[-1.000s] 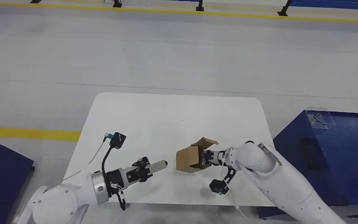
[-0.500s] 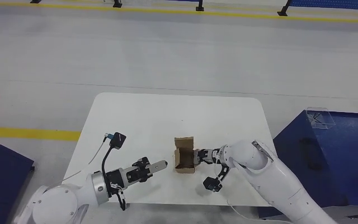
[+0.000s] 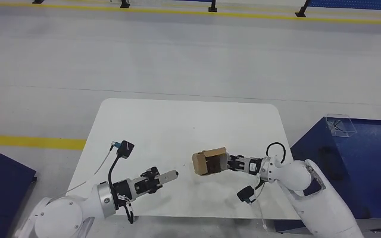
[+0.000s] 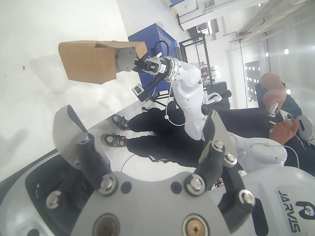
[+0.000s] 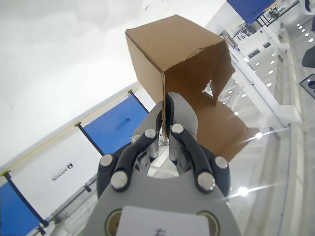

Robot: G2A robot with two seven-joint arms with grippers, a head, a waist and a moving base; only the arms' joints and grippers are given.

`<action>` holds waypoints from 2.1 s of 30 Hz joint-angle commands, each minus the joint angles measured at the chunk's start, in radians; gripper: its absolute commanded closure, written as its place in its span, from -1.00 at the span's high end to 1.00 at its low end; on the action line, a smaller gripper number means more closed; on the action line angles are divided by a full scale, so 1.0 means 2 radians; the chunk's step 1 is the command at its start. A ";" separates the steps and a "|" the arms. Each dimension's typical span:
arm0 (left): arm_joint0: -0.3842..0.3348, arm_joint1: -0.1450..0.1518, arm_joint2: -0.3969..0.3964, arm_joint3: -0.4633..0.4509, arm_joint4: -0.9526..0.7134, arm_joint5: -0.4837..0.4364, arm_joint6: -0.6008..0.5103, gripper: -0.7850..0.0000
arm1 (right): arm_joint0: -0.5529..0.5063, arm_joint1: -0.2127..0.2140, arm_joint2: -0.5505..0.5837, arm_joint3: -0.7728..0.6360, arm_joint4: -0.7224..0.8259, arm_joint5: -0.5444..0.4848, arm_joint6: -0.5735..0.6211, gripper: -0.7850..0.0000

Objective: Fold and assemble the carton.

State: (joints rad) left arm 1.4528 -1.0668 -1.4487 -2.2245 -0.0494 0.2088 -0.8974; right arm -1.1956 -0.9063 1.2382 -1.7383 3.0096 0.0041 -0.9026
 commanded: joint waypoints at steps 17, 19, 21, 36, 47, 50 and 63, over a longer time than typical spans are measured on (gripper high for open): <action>0.000 0.000 0.000 0.000 0.000 0.000 0.000 1.00 | 0.041 -0.112 -0.049 0.095 0.031 -0.150 0.000 -1.00; 0.000 0.000 0.000 0.000 0.000 0.000 0.000 1.00 | 0.046 -0.116 -0.055 0.107 0.031 -0.147 0.002 -1.00; 0.000 0.000 0.000 0.000 0.000 0.000 0.000 1.00 | 0.048 -0.117 -0.059 0.118 0.023 -0.141 0.002 0.91; 0.000 0.000 0.000 0.000 0.000 0.000 0.000 1.00 | -0.017 -0.092 0.066 0.029 -0.101 0.230 0.091 1.00; 0.000 0.000 0.000 0.000 0.000 0.000 0.000 1.00 | 0.014 -0.085 0.093 0.048 -0.654 0.504 0.537 1.00; 0.000 0.000 0.000 0.000 0.000 0.000 0.000 1.00 | 0.032 -0.076 0.065 0.070 -0.863 0.453 0.713 1.00; 0.000 0.000 0.000 0.000 0.000 0.000 0.000 1.00 | 0.062 -0.065 0.029 0.157 -1.021 0.351 0.915 1.00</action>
State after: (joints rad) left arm 1.4528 -1.0668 -1.4487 -2.2245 -0.0494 0.2088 -0.8974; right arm -1.0711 -1.0372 1.2969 -1.4247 0.9691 0.7073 0.9356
